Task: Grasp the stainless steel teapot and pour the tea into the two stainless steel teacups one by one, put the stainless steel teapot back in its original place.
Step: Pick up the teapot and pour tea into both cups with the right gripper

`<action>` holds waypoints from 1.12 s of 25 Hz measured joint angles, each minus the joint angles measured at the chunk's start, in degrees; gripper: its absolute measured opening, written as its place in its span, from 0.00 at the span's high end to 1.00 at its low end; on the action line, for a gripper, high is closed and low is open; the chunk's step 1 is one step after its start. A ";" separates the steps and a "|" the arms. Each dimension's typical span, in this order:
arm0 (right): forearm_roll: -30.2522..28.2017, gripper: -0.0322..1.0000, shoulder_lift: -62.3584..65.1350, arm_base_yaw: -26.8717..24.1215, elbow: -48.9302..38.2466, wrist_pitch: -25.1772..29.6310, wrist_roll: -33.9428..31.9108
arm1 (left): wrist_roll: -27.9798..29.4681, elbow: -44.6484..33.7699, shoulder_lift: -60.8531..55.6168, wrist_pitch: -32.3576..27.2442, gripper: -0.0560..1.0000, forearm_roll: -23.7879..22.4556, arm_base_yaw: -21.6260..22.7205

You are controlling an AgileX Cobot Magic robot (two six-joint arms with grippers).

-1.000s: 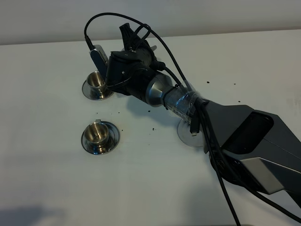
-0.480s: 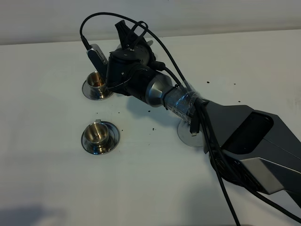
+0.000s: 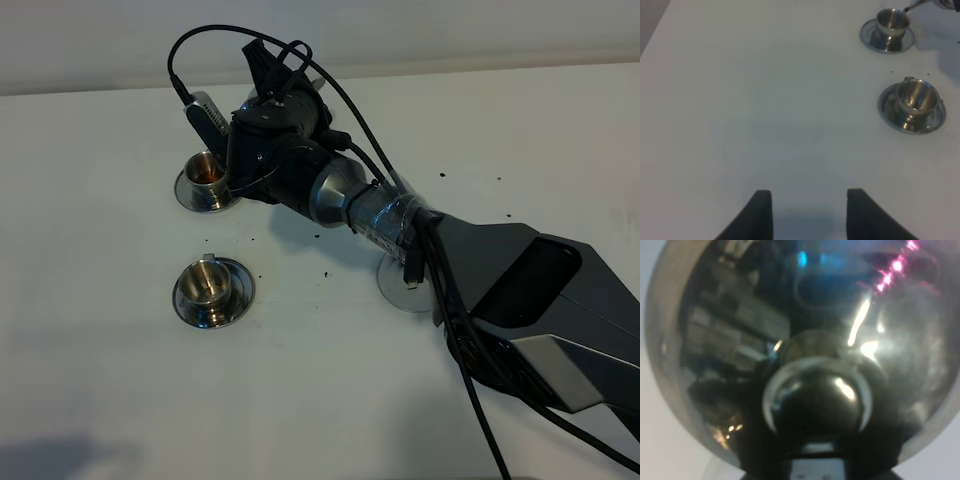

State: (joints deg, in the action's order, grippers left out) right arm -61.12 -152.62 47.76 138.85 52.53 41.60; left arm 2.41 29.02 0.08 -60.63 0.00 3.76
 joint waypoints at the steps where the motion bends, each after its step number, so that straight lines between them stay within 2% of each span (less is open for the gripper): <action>1: -0.16 0.79 0.00 0.00 0.00 -0.22 0.00 | 0.00 0.00 0.00 0.00 0.58 0.00 0.00; 28: -2.61 0.79 0.74 0.42 0.00 -0.59 1.31 | -0.07 0.00 0.00 0.00 0.58 0.00 0.00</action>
State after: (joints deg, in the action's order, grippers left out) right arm -63.73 -151.88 48.19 138.85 51.94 42.91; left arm 2.34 29.02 0.08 -60.63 0.00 3.76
